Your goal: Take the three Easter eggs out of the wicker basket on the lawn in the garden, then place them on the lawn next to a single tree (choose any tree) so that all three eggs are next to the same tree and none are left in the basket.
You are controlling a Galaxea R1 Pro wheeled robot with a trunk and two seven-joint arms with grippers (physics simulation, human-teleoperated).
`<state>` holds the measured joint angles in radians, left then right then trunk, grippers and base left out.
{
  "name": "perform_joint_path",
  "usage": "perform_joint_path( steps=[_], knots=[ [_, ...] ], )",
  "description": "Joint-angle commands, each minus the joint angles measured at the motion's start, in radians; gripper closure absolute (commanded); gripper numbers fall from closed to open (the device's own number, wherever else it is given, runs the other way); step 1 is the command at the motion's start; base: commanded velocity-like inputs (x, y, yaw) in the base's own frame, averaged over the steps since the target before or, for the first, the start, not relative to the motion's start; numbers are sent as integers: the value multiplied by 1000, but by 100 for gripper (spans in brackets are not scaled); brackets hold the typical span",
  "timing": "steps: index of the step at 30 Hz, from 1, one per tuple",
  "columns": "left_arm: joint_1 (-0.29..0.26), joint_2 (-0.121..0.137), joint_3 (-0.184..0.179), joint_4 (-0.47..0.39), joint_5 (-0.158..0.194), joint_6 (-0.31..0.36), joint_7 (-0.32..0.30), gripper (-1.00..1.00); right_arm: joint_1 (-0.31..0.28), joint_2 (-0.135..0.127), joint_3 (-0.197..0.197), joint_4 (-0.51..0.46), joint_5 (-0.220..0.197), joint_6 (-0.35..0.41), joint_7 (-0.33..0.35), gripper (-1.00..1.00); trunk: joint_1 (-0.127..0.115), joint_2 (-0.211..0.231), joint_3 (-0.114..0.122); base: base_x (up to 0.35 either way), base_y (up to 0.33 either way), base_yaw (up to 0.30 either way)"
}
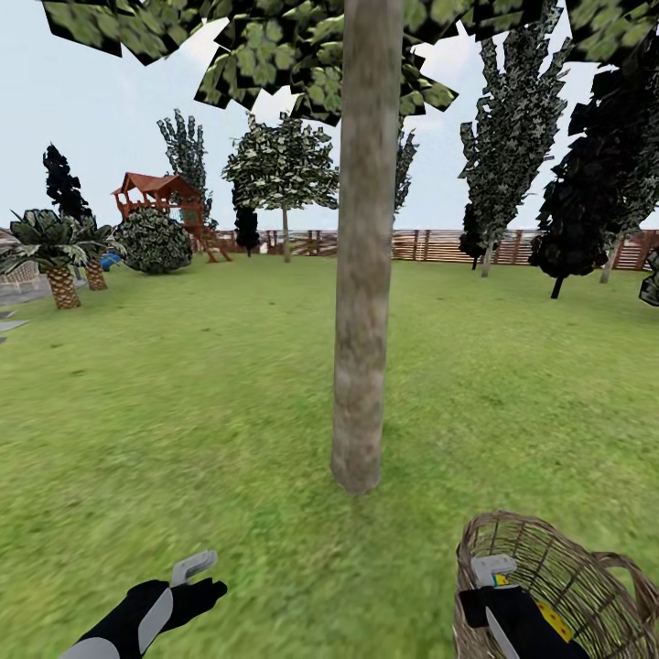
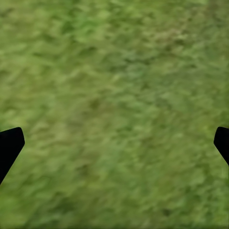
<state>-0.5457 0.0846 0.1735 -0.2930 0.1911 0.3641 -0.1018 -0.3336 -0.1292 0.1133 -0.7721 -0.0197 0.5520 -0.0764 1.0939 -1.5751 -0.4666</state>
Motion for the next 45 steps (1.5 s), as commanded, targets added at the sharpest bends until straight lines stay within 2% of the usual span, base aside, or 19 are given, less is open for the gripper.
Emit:
perform_joint_path(
  steps=[1,45],
  knots=[
    [0,0,5,-2,4,7,-2,-100,-1,-1,6,-2,6,6,-7,100,4,-8,-4,0,0,0],
    [0,0,6,0,4,7,-2,-100,-1,-1,9,-1,7,7,-7,100,173,-316,-142,0,0,0]
  ],
)
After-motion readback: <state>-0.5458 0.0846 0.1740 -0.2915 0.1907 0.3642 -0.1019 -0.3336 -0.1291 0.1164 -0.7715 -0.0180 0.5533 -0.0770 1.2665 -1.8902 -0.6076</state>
